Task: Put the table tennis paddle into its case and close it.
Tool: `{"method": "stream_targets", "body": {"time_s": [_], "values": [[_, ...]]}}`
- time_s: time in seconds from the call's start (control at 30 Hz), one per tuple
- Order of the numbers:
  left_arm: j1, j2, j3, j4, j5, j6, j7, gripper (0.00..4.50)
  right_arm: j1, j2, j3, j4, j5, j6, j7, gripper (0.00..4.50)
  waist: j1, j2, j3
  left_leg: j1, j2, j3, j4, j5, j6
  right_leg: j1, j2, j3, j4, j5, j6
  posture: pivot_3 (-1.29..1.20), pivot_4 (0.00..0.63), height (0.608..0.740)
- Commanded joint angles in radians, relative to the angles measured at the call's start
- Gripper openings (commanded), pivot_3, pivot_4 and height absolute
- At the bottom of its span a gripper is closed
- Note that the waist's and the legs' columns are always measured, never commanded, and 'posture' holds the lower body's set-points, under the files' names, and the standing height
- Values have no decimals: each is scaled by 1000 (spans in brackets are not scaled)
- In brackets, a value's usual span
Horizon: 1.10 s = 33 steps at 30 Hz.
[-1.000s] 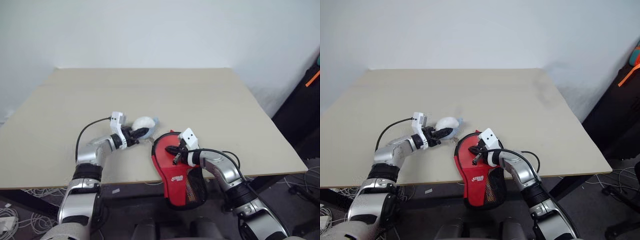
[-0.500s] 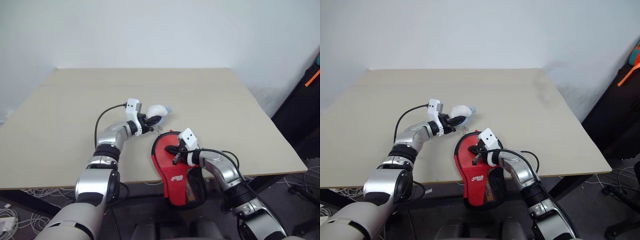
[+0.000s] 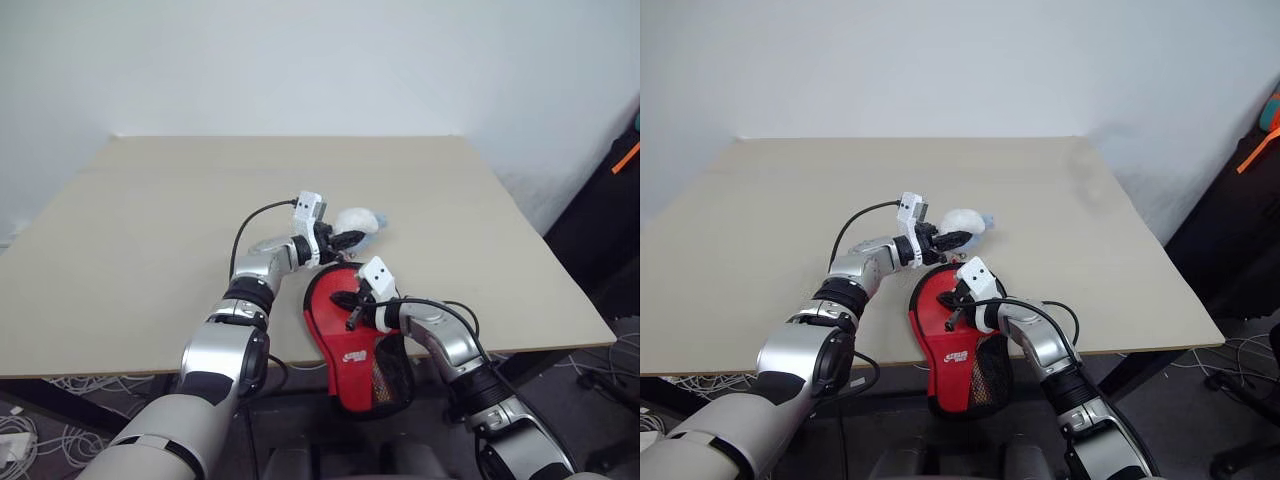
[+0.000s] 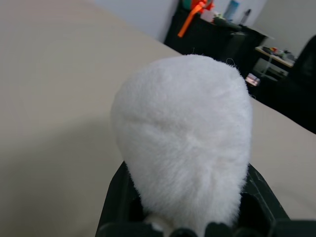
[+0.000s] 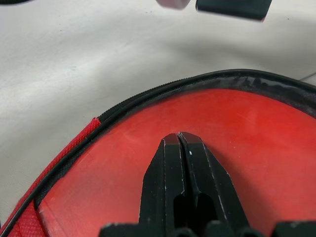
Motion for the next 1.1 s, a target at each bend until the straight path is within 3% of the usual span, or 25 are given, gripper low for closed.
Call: {"method": "stream_targets", "body": {"time_s": [0.03, 0.33, 0.63, 0.67, 0.9, 1.1], "values": [[25, 6, -30, -113, -3, 12, -90, 1344, 20, -6, 15, 27, -18, 27, 2, 0, 0, 0, 0, 0, 0, 0, 0, 0, 0, 0, 0, 0, 0, 0, 0, 0, 0, 740], [104, 28, -73, -195, 23, 42, -124, 1344, 13, -6, 12, 36, -22, 26, 4, 0, 0, 0, 0, 0, 0, 0, 0, 0, 0, 0, 0, 0, 0, 0, 0, 0, 0, 740], [99, 40, -72, -201, 26, 67, -118, 4353, 6, -4, 11, 47, -24, 25, 5, 0, 0, 0, 0, 0, 0, 0, 0, 0, 0, 0, 0, 0, 0, 0, 0, 0, 0, 740], [99, 41, -72, -207, 24, 73, -120, 4473, 5, -3, 11, 49, -24, 25, 5, 0, 0, 0, 0, 0, 0, 0, 0, 0, 0, 1, 0, 0, 0, 0, 0, 0, 0, 740], [111, 71, -74, -285, 19, 104, -130, 4473, 2, 1, 11, 56, -25, 22, 4, 0, 0, 0, 0, 0, 0, 0, 0, 0, 0, 1, 0, 0, 0, 0, 0, 0, 0, 740], [106, 157, -46, -422, -29, 201, -172, 4473, 4, 3, 12, 57, -25, 20, 5, 0, -1, 0, 0, 0, 0, 0, 0, 0, 0, 0, 0, 0, 0, 0, 0, 0, 0, 740]]}}
